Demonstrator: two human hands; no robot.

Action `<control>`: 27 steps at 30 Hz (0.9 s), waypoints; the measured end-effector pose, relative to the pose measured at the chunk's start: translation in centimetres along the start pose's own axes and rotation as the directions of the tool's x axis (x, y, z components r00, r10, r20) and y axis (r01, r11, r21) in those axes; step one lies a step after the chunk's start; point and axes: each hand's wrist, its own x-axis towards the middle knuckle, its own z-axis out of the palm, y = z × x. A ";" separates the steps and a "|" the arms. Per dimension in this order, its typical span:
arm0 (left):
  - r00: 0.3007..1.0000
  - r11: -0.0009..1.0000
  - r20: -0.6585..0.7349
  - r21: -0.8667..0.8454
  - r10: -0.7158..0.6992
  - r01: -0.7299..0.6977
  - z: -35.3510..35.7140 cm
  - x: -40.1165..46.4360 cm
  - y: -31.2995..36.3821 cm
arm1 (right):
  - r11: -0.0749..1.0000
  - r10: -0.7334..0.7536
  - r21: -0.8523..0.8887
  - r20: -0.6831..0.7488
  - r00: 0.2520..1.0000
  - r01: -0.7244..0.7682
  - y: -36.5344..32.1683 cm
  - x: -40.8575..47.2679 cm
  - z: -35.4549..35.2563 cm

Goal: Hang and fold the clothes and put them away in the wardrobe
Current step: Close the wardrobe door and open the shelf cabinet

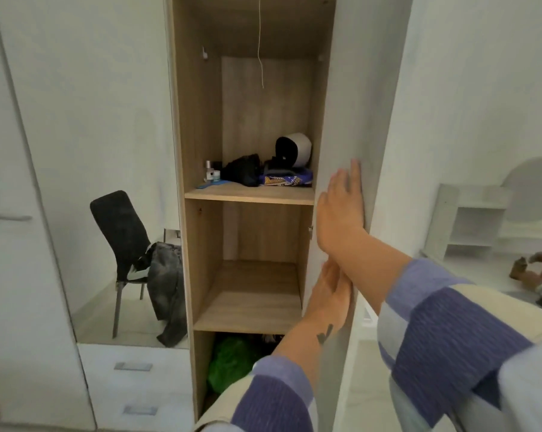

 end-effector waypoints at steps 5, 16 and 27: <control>0.975 0.909 0.187 0.373 0.123 -0.186 3.0 2.3 2.3 | 0.993 0.086 -0.070 -0.049 0.995 -0.090 6.4 -0.3 4.6; 0.928 0.634 0.317 0.681 0.196 -0.367 1.6 11.2 5.0 | 0.967 0.142 -0.188 -0.157 0.977 -0.170 11.4 0.8 7.6; 0.900 0.613 0.352 0.661 0.257 -0.433 0.9 11.5 4.7 | 0.950 0.177 -0.236 -0.129 0.976 -0.203 11.3 0.8 7.7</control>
